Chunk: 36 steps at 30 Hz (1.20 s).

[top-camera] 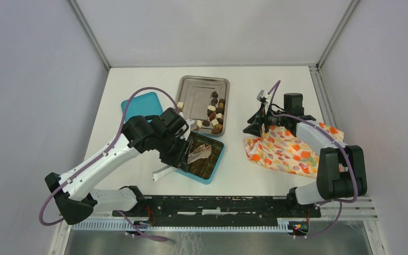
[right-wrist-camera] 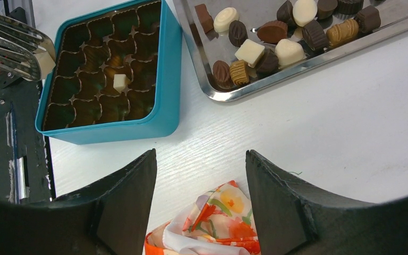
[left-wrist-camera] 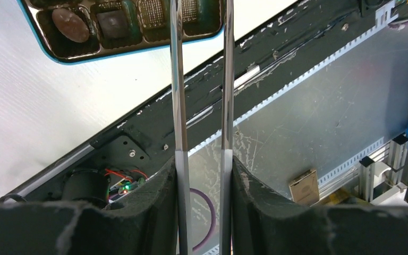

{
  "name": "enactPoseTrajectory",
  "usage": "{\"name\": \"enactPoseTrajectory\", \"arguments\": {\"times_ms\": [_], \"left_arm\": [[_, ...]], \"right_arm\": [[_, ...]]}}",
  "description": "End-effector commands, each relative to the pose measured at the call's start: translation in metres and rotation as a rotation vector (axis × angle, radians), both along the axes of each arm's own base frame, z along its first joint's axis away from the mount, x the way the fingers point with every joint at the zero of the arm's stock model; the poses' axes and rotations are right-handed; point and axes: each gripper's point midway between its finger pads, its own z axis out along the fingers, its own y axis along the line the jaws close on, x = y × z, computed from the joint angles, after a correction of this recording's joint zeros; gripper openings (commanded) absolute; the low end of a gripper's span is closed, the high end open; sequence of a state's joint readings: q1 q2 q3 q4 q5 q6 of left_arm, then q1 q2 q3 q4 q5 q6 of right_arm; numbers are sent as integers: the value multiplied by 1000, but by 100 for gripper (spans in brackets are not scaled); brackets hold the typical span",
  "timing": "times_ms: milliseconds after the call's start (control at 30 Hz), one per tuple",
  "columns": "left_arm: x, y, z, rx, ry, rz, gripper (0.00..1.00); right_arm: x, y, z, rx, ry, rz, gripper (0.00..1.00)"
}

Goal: Pack the chocolate
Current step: Place the fake chocolate in the packing box.

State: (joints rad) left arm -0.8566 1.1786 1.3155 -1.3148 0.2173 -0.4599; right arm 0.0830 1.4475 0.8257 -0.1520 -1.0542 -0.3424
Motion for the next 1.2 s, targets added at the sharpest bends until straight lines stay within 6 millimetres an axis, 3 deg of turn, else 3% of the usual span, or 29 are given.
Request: {"name": "enactPoseTrajectory", "arguments": {"times_ms": [0,233,533,800,1167], "left_arm": [[-10,3,-6,32,39,14,2],[-14,2,-22,79,55,0,2],[-4,0,-36,125,33,5,8],[1,1,-41,149,20,15,22],[5,2,-50,179,15,21,32]], "right_arm": [[9,2,15,6,-63,15,68],[9,1,15,7,-69,13,68],[8,1,15,5,-69,13,68],[8,1,16,5,-73,12,68],[8,1,16,3,-74,11,68]]}}
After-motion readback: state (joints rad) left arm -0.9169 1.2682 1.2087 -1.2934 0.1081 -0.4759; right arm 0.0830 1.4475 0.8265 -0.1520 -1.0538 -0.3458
